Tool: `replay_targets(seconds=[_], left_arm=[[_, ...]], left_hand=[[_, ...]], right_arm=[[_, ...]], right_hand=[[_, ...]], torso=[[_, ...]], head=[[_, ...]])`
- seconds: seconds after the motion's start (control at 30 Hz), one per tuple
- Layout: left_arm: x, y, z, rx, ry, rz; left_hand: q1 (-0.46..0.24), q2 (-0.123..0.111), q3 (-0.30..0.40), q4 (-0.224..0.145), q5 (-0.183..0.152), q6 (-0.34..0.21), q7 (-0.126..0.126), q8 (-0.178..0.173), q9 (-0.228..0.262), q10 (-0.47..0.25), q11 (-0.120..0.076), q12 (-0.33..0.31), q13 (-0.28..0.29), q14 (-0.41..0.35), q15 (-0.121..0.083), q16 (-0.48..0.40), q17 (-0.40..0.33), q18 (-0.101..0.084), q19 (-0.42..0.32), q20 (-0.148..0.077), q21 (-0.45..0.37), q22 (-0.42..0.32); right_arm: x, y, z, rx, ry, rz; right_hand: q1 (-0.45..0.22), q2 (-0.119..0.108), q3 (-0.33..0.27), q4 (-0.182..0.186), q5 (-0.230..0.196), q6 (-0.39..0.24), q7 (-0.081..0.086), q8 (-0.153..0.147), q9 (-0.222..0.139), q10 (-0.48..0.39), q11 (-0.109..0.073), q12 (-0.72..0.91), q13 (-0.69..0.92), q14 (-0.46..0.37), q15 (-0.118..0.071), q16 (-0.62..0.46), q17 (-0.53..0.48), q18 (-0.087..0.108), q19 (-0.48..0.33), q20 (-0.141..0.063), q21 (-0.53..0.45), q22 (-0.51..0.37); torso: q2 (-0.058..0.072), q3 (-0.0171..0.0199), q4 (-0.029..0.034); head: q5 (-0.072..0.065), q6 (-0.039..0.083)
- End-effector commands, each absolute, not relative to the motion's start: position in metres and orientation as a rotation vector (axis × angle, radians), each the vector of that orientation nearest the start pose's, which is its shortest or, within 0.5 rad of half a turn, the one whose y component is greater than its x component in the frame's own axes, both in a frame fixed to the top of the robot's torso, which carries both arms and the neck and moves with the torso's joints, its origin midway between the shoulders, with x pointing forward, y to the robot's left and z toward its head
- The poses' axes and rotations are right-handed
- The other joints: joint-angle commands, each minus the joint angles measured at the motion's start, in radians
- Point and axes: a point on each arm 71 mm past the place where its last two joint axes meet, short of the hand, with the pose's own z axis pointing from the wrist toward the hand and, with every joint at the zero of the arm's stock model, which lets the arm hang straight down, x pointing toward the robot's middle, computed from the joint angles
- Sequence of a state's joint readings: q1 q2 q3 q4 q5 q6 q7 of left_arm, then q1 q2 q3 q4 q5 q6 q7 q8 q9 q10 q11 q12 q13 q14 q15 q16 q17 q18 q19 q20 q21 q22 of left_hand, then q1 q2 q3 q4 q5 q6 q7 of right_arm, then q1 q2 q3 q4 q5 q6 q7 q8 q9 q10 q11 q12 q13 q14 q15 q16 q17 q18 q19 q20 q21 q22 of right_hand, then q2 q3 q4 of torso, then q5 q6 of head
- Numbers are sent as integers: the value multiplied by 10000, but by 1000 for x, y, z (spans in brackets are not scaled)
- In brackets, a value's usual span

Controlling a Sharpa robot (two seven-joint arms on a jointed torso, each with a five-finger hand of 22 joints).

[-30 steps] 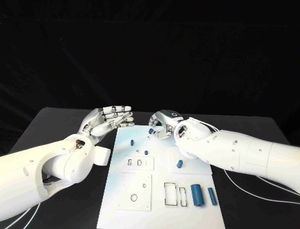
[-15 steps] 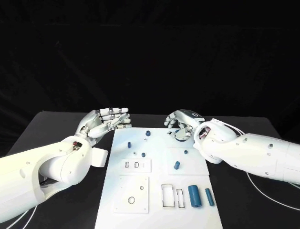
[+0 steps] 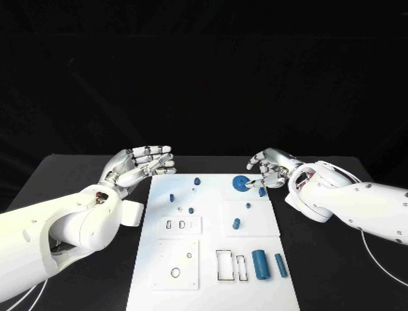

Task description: Assemble the parts on the task board

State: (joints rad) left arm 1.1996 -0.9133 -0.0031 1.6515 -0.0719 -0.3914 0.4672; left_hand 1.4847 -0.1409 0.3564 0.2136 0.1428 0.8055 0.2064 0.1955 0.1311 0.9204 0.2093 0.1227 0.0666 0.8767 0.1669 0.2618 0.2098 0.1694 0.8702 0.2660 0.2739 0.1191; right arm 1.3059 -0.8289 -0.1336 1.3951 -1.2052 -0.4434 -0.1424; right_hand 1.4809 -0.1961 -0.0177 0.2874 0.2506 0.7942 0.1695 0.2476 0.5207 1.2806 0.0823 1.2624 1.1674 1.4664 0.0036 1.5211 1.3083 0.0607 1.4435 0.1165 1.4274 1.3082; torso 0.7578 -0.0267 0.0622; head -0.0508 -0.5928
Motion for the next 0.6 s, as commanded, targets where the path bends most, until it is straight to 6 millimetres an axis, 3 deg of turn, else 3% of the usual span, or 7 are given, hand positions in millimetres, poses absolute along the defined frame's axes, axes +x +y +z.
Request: replay_targets(seconds=[0.03, 0.17, 0.33, 0.6], left_arm=[[470, 208, -147, -9876, 13144, -16043], [471, 207, -147, -9876, 13150, -16050], [471, 206, -148, -9875, 13169, -16073], [471, 205, -148, -9907, 13241, -16067]], left_hand=[[-60, -84, 67, 14, -37, -91, 577, 12, -12, -61, 27, -58, -9, -84, 22, -54, 17, 121, 63, -3, 38, 12], [-60, -84, 67, 14, -37, -91, 577, 12, -12, -61, 27, -58, -9, -84, 22, -54, 17, 121, 63, -3, 38, 12], [-58, -81, 75, 9, -35, -94, 578, 12, -12, -62, 28, -61, -8, -85, 23, -56, 20, 121, 63, -3, 40, 11], [-56, -74, 86, 2, -32, -97, 580, 14, -13, -63, 30, -65, -8, -88, 24, -61, 24, 121, 63, -3, 43, 11]], right_arm=[[521, -247, -176, 1909, 17133, 5530], [525, -246, -179, 1923, 17313, 5405], [528, -239, -182, 1909, 17469, 5384], [534, -229, -186, 1981, 17517, 5370]], right_hand=[[82, 44, -42, 28, 127, -56, 0, 81, 33, 347, 38, 599, 710, 831, 85, 138, 1544, -172, 120, 14, 121, 1023], [95, 81, -31, 24, 280, -65, 19, 122, 58, 798, 62, 1186, 1430, 847, 113, 188, 1657, -174, 126, 42, 128, 1052], [122, 137, 18, 17, 329, -14, 13, 165, 76, 971, 61, 1394, 1693, 862, 116, 220, 1742, -186, 160, 49, 167, 1107], [146, 289, 148, 17, 356, 58, 1, 213, 90, 1014, 50, 1481, 1799, 877, 111, 251, 1823, -202, 208, 49, 220, 1181]], torso=[[6, -17, 1], [18, -2, -3], [11, -31, 24], [10, -43, 30]], head=[[-23, -9], [-3, -32], [-8, -53], [-12, -99]])
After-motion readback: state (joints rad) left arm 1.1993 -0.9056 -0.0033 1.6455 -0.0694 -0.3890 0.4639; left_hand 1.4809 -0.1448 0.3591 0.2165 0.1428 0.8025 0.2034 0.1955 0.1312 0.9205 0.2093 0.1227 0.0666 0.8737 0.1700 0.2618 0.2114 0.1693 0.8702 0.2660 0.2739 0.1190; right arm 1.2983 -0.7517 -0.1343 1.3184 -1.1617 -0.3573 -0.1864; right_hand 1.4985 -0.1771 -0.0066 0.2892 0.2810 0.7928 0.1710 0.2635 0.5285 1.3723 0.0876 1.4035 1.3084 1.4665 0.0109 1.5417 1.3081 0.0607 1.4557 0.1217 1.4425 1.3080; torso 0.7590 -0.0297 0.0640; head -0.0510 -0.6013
